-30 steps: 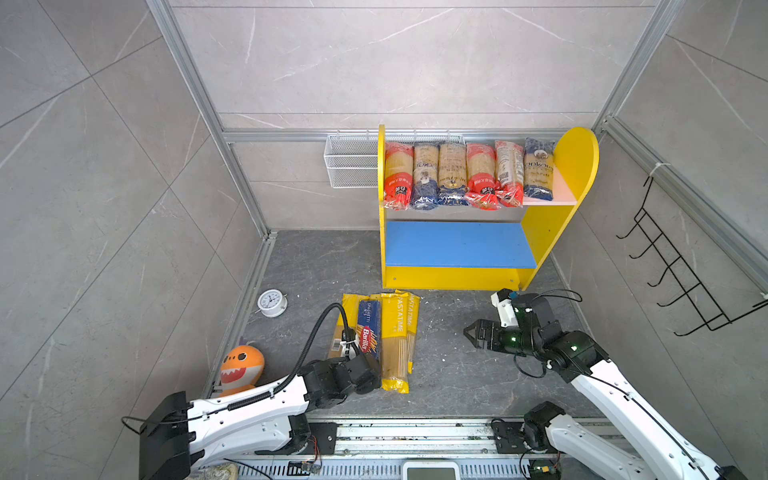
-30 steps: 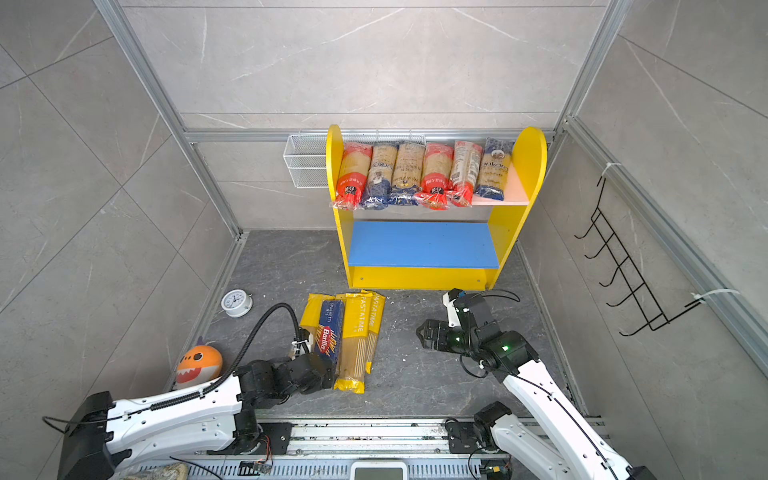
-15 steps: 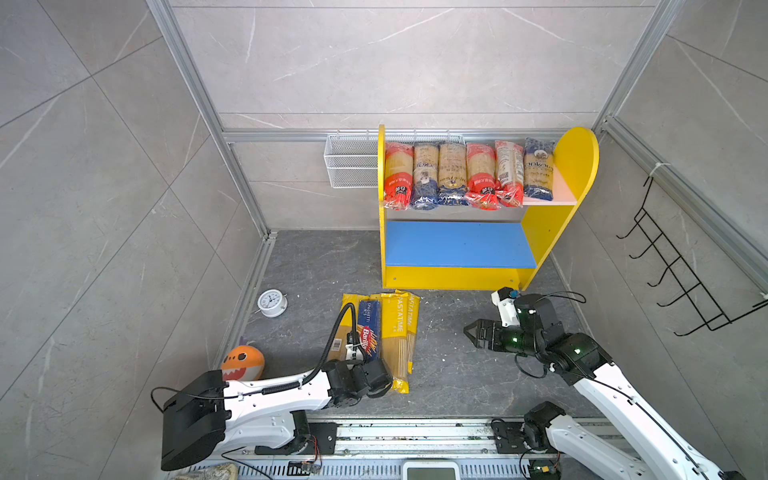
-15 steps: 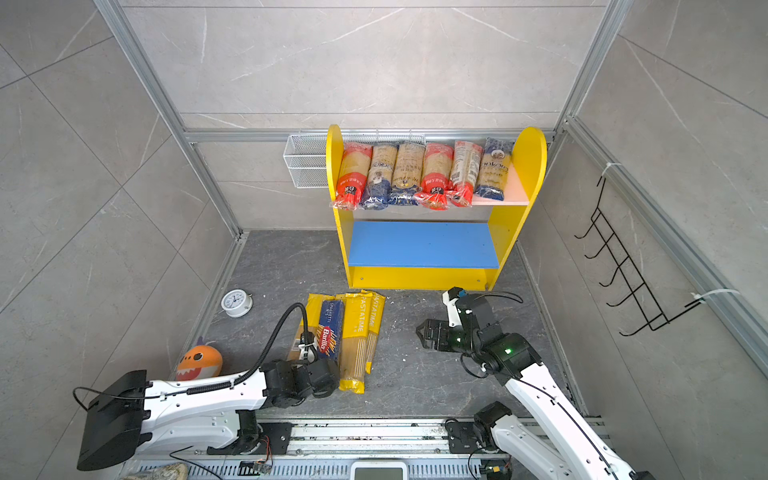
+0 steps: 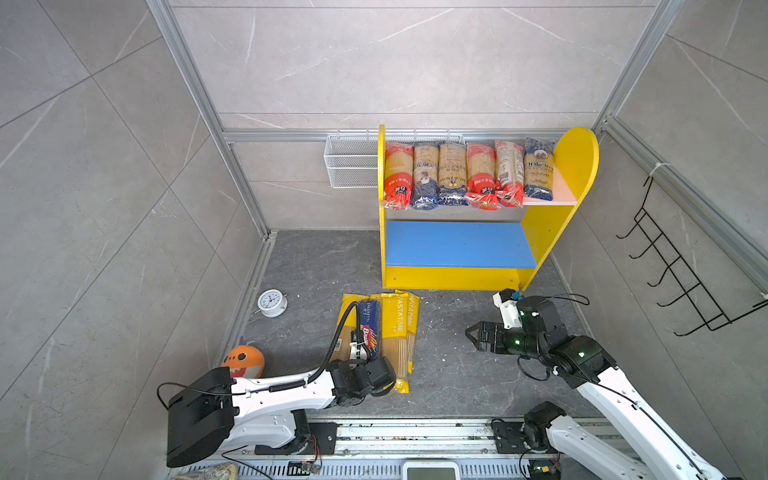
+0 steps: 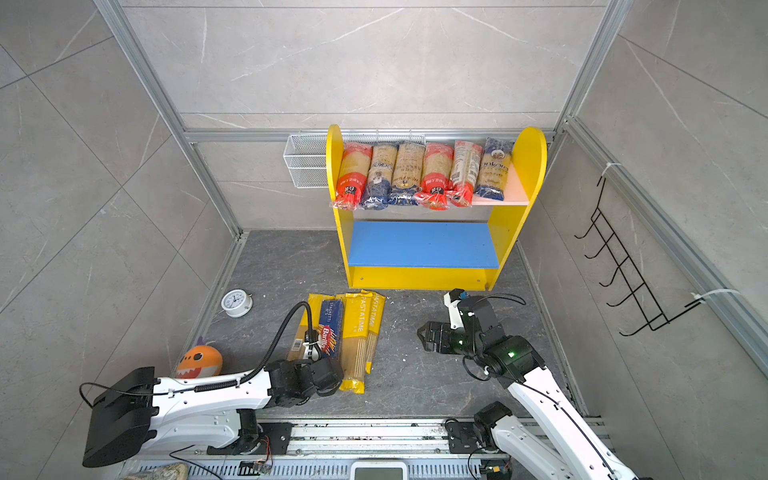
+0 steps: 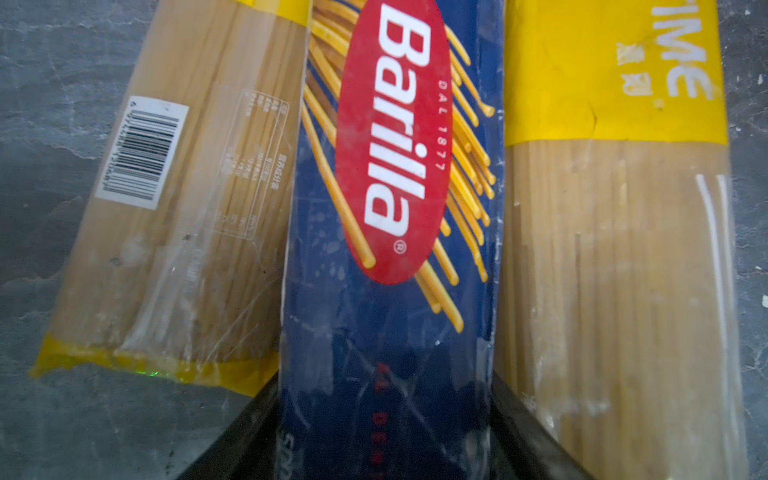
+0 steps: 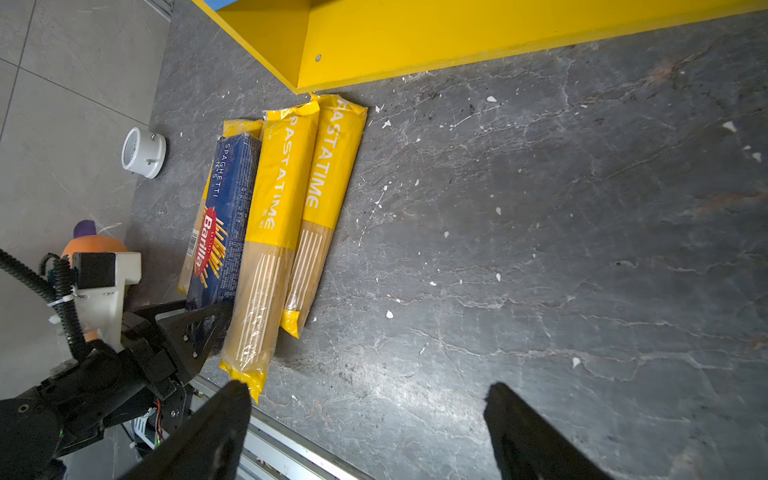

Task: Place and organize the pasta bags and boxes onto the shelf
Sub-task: 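Grasp the blue Barilla packet with the left gripper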

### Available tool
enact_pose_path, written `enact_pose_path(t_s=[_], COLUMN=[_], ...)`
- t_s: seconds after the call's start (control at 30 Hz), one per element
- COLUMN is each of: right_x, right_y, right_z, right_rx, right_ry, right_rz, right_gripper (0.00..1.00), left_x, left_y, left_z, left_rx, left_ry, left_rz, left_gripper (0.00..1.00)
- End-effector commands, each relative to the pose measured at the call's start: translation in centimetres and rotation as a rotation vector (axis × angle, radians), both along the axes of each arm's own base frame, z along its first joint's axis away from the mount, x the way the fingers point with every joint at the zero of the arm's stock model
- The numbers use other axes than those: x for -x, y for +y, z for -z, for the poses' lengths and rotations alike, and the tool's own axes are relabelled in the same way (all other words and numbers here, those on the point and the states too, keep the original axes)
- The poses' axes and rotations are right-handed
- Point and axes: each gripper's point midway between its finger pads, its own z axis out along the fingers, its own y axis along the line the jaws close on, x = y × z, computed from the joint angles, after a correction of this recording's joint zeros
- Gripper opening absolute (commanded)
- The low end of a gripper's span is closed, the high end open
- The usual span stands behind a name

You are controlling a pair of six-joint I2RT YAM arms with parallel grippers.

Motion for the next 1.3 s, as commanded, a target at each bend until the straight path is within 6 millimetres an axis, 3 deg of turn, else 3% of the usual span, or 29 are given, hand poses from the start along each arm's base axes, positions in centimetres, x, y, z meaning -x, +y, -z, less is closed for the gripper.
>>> enact_pose_path(t_s=[0.0, 0.3, 0.5, 1.0, 1.27], right_x=[0.4, 0.7, 0.9, 0.9, 0.6], right_y=[-0.1, -0.4, -0.5, -0.3, -0.2], right_z=[-0.2, -0.3, -0.5, -0.5, -1.0], right_rx=[0.017, 0.024, 0.02, -0.001, 0.001], right_ry=[-0.007, -0.013, -0.018, -0.028, -0.035], right_rz=[-0.018, -0.017, -0.014, -0.017, -0.015], right_gripper=[0.92, 0.92, 0.92, 0.92, 0.92], left_x=[-0.4, -0.4, -0.6, -1.6, -2.3], left_y=[-0.4, -0.3, -0.5, -0.6, -2.5], left_z=[0.1, 1.5, 0.1, -7.2, -9.7], left_rx=[-0.007, -0.055, -0.06, 0.035, 0.054], left_ry=[-0.022, 0.009, -0.006, -0.169, -0.207], left_rz=[0.012, 0.015, 0.038, 0.118, 0.167], left_gripper=[0.62, 0.24, 0.0, 0.0, 0.0])
